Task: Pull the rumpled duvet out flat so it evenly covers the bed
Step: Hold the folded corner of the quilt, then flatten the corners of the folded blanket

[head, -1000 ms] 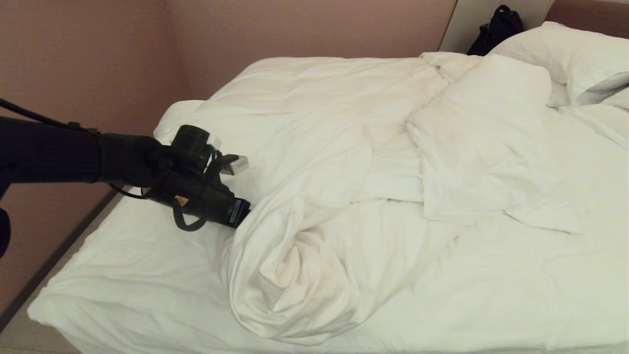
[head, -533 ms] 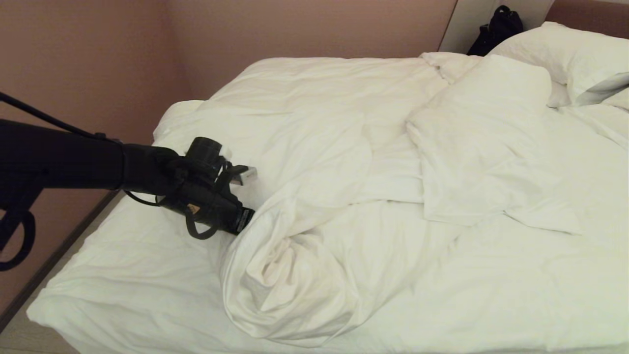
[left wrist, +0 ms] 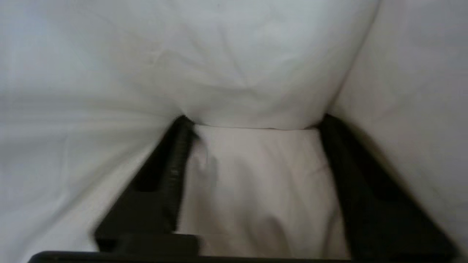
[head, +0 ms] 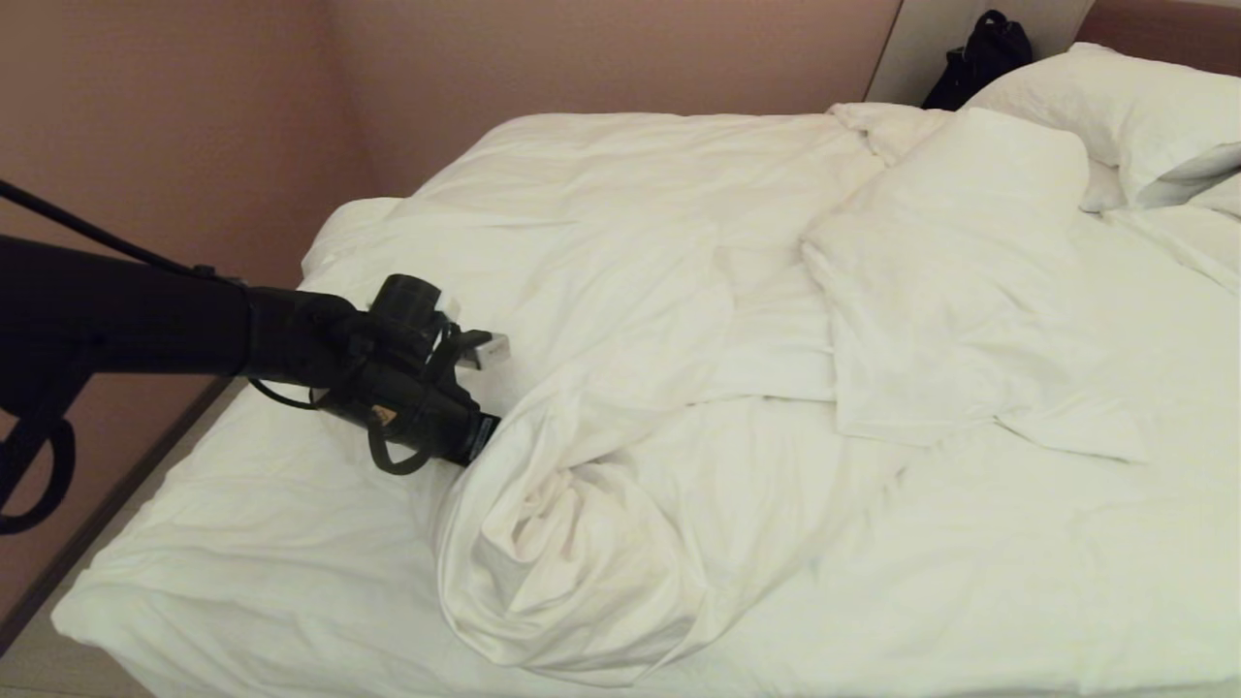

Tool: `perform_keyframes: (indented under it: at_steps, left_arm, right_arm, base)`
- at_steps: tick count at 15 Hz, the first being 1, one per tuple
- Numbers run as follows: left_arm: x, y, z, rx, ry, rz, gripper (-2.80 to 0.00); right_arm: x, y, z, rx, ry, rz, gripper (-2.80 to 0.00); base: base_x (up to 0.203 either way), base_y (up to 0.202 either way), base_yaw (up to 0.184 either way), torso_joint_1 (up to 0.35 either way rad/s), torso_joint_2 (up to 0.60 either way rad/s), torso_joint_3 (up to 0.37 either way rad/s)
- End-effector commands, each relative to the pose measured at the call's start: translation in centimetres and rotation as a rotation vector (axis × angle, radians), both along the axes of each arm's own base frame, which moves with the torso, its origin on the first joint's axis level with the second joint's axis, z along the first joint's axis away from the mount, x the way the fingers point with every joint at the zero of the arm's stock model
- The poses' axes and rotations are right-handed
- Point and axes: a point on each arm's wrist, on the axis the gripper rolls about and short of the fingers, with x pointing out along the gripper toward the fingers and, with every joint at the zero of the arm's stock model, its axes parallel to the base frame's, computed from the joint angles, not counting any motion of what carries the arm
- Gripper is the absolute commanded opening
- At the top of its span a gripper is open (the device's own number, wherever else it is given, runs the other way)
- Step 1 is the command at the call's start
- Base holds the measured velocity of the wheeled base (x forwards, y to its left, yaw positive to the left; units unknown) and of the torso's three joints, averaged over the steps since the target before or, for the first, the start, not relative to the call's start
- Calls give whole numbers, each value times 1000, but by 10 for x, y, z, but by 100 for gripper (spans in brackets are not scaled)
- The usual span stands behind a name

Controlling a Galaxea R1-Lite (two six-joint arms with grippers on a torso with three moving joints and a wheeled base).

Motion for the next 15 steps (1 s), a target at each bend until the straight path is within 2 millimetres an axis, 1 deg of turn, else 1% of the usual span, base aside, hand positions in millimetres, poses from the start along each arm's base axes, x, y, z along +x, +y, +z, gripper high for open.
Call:
perform_keyframes:
  at_steps: [1,11,12,14,15]
  left_arm:
    - [-1,0,2,-2,-5,-1,-280]
    - [-12,4,13,9,-34,-18,-280]
    - [-20,7,20,13,-48,-18,-280]
    - [-27,11,21,35,-51,-14,-280]
    - [-34,17,19,60,-45,-5,-280]
  right_arm:
    - [0,0,0,-2,-1,0,-280]
    - [0,0,0,0,-1,0,-280]
    - [0,0,0,0,-1,0,-280]
    - [0,0,0,0,-1,0,-280]
    - [0,0,0,0,-1,0,-280]
  base:
    - [0,0,0,0,0,0]
    - [0,0,0,0,0,0]
    - [0,0,0,0,0,0]
    - [0,0,0,0,0,0]
    - [0,0,0,0,0,0]
